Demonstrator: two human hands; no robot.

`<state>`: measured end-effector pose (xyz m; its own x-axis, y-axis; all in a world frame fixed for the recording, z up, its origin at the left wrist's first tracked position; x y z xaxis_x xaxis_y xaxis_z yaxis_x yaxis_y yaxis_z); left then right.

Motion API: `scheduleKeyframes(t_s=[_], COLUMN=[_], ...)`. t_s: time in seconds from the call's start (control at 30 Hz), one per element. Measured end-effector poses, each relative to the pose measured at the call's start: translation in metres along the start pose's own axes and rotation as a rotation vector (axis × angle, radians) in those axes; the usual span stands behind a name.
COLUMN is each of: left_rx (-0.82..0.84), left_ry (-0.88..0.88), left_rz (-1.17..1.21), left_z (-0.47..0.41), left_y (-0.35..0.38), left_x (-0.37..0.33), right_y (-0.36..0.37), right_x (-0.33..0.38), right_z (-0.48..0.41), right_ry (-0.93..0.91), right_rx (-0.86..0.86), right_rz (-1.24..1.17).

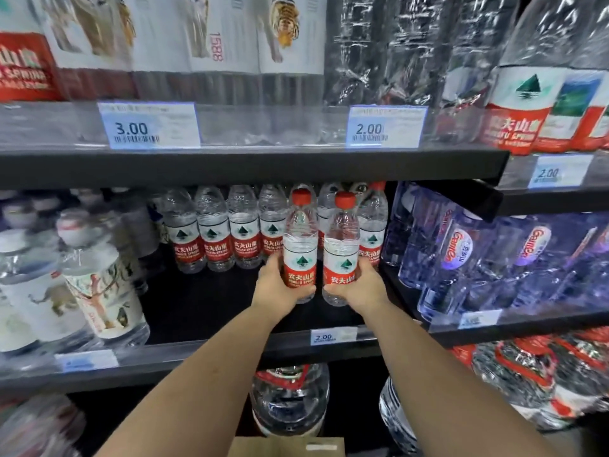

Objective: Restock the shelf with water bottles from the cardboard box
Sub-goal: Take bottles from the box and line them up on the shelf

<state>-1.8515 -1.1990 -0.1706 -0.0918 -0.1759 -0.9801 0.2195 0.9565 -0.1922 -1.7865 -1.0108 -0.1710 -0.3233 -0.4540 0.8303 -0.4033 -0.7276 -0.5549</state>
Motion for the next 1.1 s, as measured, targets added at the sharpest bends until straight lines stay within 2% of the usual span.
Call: scheduleKeyframes(t_s=[0.17, 0.47, 0.7, 0.93, 1.03, 1.1], left_rx=[-0.015, -0.072, -0.082, -0.079, -0.088, -0.059], left_ry=[-0.02, 0.019, 0.015, 0.014, 0.05, 0.135], left_rz=[-0.029, 0.05, -0.033, -0.083, -0.156, -0.322], left_z=[-0.016, -0.04, -0.052, -0.044, -0.026, -0.008], left_y=[-0.005, 0.011, 0.011, 0.012, 0.003, -0.005], left_x=[0.005, -0.001, -0.004, -0.013, -0.03, -0.047], right_y=[0.003, -0.001, -0.009, -0.008, -0.005, -0.005], right_x=[-0.007, 0.004, 0.008, 0.008, 0.024, 0.045], right_z=[-0.014, -0.031, -0.041, -0.034, -0.016, 0.004], right_ry=[0.027, 0.034, 0.037, 0.048, -0.068, -0.2], right_rx=[-0.016, -0.25, -0.271, -0.231, -0.17, -0.13], right_rz=[-0.088, -0.003, 0.102, 0.085, 0.176, 0.353])
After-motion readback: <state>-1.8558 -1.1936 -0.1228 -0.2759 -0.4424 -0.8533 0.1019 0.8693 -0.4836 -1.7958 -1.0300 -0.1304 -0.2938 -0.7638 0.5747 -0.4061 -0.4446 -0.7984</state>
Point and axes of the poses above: each hand's wrist, its own z-axis away from the middle knuckle, its own y-axis out of the palm, x = y × z, the point moved 9 cm from there along -z, towards the middle knuckle, and after that the axes turned 10 degrees about z, right-handed, at the moved point
